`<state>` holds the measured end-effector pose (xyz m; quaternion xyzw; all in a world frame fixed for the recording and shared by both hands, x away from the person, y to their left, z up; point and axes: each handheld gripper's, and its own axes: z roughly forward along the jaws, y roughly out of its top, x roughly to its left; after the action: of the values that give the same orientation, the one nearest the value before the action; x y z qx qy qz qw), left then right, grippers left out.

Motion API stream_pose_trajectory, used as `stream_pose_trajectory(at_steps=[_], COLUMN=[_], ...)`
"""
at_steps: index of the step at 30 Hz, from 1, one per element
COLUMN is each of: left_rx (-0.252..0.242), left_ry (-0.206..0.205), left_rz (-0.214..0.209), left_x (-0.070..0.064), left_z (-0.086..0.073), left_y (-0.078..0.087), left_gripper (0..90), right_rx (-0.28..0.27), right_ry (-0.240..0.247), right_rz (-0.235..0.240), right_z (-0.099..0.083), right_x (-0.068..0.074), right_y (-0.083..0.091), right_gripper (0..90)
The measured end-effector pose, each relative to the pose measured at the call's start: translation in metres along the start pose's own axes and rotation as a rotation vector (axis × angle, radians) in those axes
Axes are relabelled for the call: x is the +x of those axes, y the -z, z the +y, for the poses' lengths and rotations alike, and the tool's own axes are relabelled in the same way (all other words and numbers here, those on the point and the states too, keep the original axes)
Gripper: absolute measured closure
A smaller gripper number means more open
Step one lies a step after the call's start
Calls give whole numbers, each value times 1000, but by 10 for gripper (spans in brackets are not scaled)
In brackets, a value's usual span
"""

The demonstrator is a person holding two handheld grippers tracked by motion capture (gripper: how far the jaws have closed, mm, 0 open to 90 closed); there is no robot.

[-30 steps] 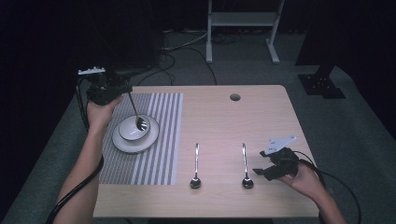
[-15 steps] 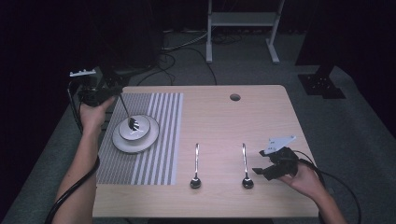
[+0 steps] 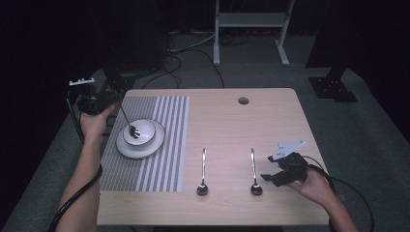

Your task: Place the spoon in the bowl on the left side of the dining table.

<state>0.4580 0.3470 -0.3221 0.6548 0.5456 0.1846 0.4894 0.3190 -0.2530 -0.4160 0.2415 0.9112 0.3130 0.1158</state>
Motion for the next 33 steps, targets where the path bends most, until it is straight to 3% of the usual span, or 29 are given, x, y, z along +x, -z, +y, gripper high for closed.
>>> stream_pose_trajectory(at_steps=[27,33], left_rx=[40,28], left_ry=[49,67], left_rz=[17,17], left_x=[19,24], left_z=[-31,-36], left_y=[-12,-9], left_gripper=[890,889], right_rx=[17,20], right_ry=[-9,-11], right_rz=[8,5], right_z=[-6,-6], right_x=[0,0], right_y=[-2,-3], right_gripper=[275,275])
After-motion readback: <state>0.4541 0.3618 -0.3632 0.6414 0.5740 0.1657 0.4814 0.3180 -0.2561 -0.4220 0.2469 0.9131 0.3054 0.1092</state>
